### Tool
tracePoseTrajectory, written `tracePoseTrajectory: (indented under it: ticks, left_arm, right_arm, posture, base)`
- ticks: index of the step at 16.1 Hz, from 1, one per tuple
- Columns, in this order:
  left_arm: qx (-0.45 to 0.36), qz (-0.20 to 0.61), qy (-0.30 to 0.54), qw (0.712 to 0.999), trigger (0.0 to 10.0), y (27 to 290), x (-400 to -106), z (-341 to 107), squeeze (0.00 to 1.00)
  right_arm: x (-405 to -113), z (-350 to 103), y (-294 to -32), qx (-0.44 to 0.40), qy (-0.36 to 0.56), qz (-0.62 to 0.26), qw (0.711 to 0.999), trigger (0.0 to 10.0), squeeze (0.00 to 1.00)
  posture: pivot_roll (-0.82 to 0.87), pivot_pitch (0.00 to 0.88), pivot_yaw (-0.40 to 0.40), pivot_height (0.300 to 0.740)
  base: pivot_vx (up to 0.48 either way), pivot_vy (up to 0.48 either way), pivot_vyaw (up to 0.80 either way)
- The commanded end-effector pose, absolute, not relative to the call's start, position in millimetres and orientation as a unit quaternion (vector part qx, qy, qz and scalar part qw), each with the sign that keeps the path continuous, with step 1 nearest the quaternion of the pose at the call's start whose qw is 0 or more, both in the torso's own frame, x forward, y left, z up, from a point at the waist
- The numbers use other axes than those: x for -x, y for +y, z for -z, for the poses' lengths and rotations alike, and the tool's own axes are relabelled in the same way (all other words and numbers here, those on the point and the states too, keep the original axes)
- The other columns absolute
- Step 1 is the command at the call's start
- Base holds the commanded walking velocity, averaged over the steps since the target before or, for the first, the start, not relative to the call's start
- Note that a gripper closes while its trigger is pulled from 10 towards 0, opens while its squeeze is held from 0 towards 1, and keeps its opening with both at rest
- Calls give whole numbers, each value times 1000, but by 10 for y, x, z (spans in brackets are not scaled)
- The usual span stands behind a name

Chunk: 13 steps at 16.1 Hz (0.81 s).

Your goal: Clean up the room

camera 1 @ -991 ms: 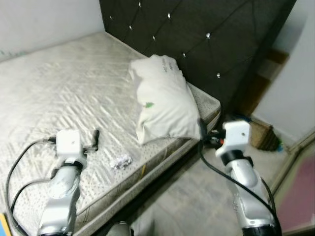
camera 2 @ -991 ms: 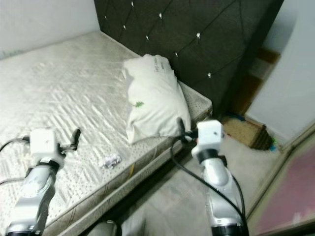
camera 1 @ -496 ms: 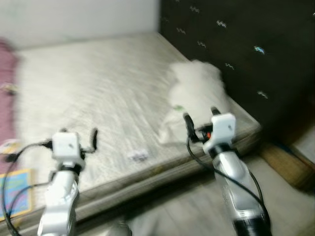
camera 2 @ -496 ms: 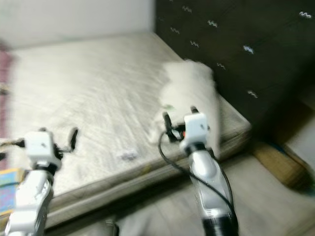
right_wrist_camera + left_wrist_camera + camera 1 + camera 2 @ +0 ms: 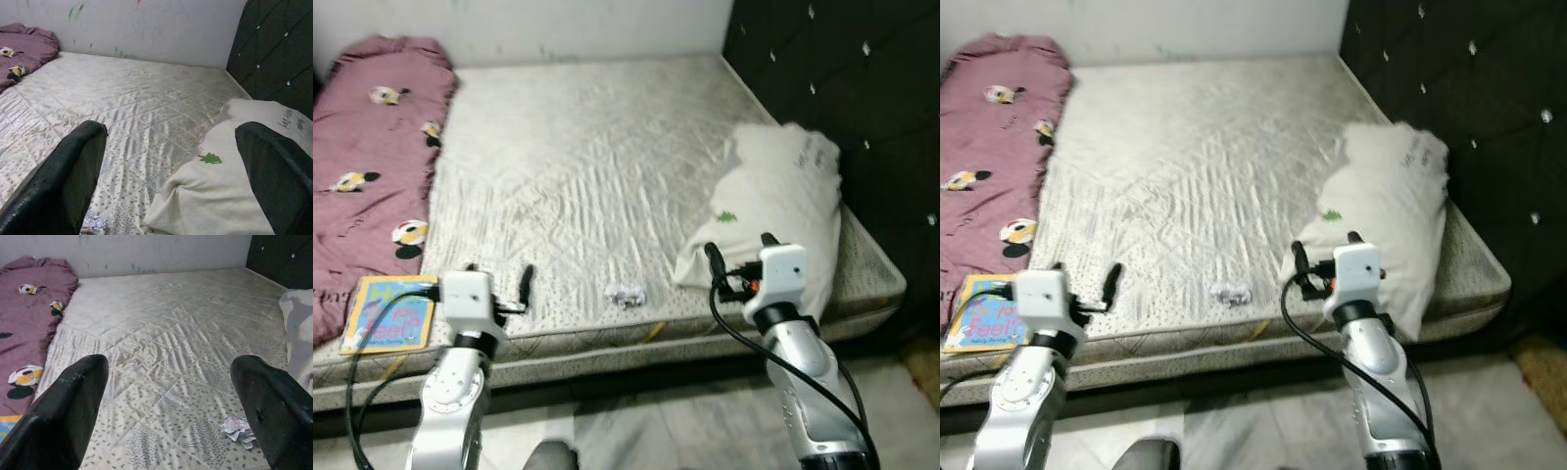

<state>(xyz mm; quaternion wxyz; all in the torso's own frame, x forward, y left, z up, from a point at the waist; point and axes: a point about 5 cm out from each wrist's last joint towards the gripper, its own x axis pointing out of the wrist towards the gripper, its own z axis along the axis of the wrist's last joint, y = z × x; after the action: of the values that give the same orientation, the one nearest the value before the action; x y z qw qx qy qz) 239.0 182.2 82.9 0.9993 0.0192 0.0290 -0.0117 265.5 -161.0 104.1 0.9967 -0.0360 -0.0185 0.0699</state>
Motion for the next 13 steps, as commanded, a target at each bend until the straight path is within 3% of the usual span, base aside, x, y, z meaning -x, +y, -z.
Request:
tracePoseTrajectory:
  ticks: [1, 11, 13]
  left_arm:
    - [-15, 15, 21, 1000, 10000, 1858, -2399, -869, 0]
    - [-8, 26, 13, 1000, 10000, 1824, -2450, -910, 0]
    - [-6, 29, 13, 999, 10000, 1818, -2459, -914, 0]
  right_arm:
    - [-2667, -1083, -1563, 22, -24, -76, 997, 10000, 0]
    - [-2718, -1116, -1483, 39, -32, -94, 994, 10000, 0]
    - [-2714, -1114, -1460, 45, -31, -103, 993, 10000, 0]
  posture:
    - [49, 89, -78, 740]
    - [41, 108, -74, 740]
    - [40, 118, -77, 740]
  base:
    - [0, 0, 0]
    - [0, 0, 0]
    - [0, 0, 600]
